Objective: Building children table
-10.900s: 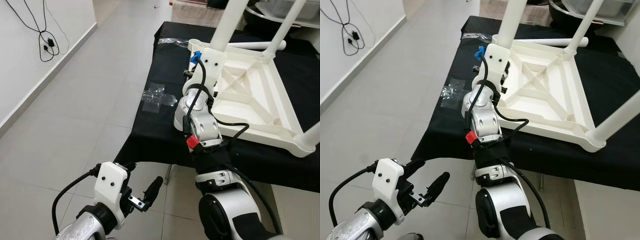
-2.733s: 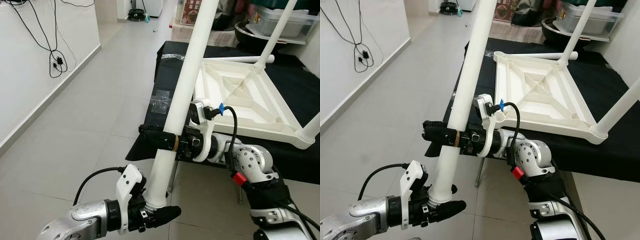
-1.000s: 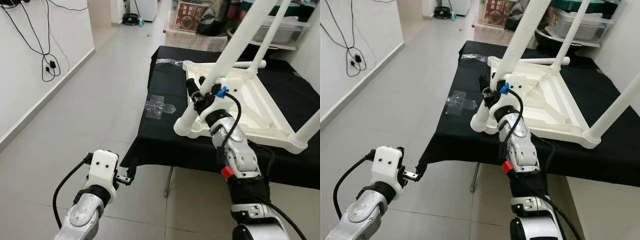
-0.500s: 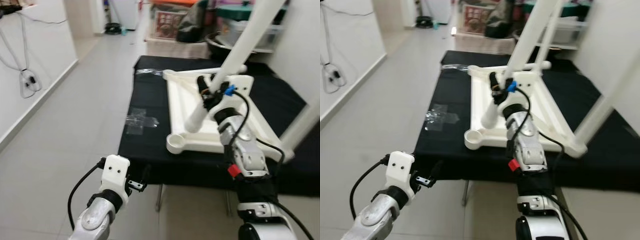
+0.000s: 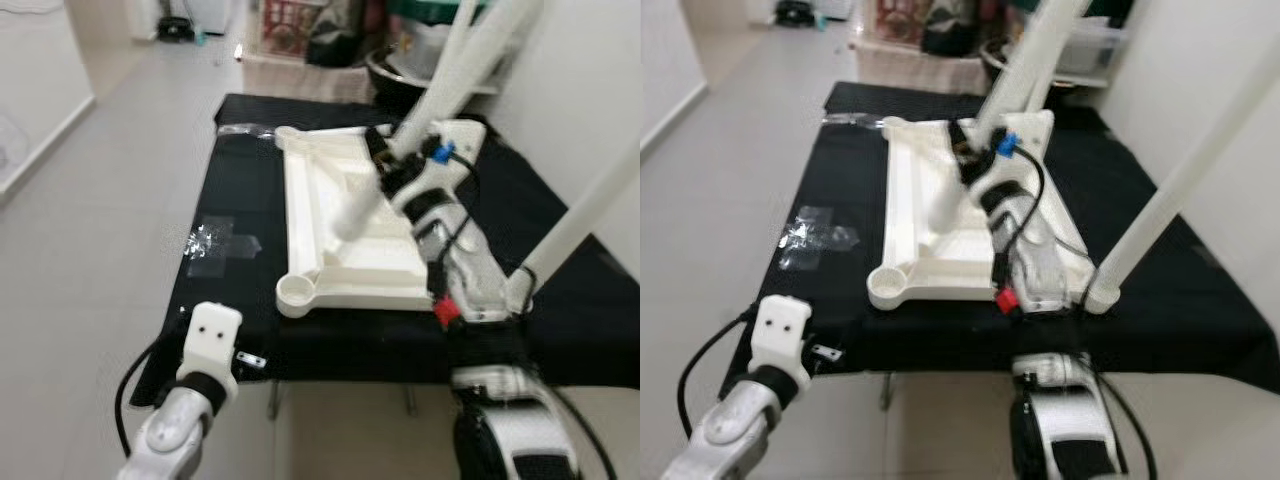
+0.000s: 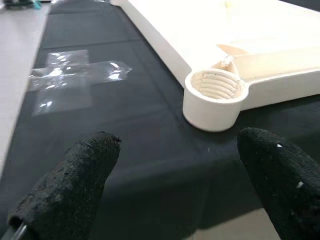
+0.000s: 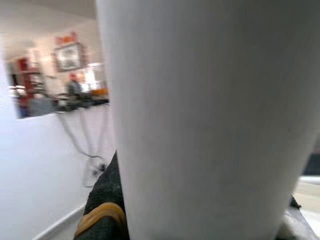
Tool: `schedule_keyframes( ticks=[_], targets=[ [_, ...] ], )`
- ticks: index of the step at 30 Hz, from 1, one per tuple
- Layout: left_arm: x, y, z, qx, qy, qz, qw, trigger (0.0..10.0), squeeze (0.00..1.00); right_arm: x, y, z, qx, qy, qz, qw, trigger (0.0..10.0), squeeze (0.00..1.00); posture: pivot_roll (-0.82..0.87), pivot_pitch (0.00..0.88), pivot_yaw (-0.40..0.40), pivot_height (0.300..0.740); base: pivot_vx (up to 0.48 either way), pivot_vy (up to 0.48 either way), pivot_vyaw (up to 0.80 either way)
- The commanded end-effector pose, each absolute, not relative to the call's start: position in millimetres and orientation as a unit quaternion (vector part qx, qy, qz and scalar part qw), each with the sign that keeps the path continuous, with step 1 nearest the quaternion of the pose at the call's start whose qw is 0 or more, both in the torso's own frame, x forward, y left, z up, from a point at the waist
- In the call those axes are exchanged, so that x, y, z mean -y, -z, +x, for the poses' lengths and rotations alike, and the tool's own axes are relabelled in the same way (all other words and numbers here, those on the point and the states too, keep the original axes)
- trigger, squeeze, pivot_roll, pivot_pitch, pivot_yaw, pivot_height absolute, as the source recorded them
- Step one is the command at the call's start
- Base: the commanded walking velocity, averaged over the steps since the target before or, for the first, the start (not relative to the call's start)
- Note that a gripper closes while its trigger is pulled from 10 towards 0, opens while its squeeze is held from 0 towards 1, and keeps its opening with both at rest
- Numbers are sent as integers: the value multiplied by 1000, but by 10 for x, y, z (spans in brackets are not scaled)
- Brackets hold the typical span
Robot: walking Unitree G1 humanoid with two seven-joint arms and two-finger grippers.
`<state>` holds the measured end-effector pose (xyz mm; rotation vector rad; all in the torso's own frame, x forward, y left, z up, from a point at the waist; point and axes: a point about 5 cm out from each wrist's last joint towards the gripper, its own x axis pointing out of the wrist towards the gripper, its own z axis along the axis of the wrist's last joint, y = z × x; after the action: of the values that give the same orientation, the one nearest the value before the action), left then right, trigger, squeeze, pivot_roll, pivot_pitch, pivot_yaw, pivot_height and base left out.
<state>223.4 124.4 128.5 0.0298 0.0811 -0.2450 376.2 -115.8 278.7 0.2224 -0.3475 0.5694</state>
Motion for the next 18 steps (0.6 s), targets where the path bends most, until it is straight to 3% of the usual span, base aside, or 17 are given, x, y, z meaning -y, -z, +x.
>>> schedule_keyframes(
  ticks=[1, 5, 8, 9, 10, 11, 15, 18],
  targets=[
    [-1192, -1327, 2198, -34, 140, 5, 990, 10000, 0, 1201, -2776, 3809, 148, -316, 107, 931, 10000, 0, 122, 69, -108, 740, 0, 0, 0],
    [-1137, -1359, 2136, -31, 157, 3, 987, 10000, 0, 1146, -2830, 3894, 134, -372, 84, 914, 10000, 0, 132, 90, -114, 740, 0, 0, 0],
    [-1105, -1403, 2053, -30, 165, 0, 986, 10000, 0, 1062, -2894, 3918, 110, -468, 58, 875, 10000, 0, 150, 116, -120, 740, 0, 0, 0],
    [-1105, -1403, 2053, -30, 165, 0, 986, 10000, 0, 1062, -2894, 3918, 110, -468, 58, 875, 10000, 0, 150, 116, -120, 740, 0, 0, 0],
    [-1100, -1432, 2003, -30, 167, -1, 985, 10000, 0, 1033, -2887, 3909, 95, -514, 27, 852, 10000, 0, 160, 134, -122, 740, 0, 0, 0],
    [-1100, -1432, 2003, -30, 167, -1, 985, 10000, 0, 1033, -2887, 3909, 95, -514, 27, 852, 10000, 0, 160, 134, -122, 740, 0, 0, 0],
    [-1080, -1481, 1902, -31, 176, 0, 984, 10000, 0, 1012, -2895, 3860, 88, -588, 9, 804, 10000, 0, 171, 169, -124, 740, 0, 0, 0],
    [-1068, -1492, 1862, -34, 179, 0, 983, 10000, 0, 1006, -2905, 3870, 89, -598, 7, 797, 10000, 0, 166, 179, -126, 740, 0, 0, 0]
  ],
)
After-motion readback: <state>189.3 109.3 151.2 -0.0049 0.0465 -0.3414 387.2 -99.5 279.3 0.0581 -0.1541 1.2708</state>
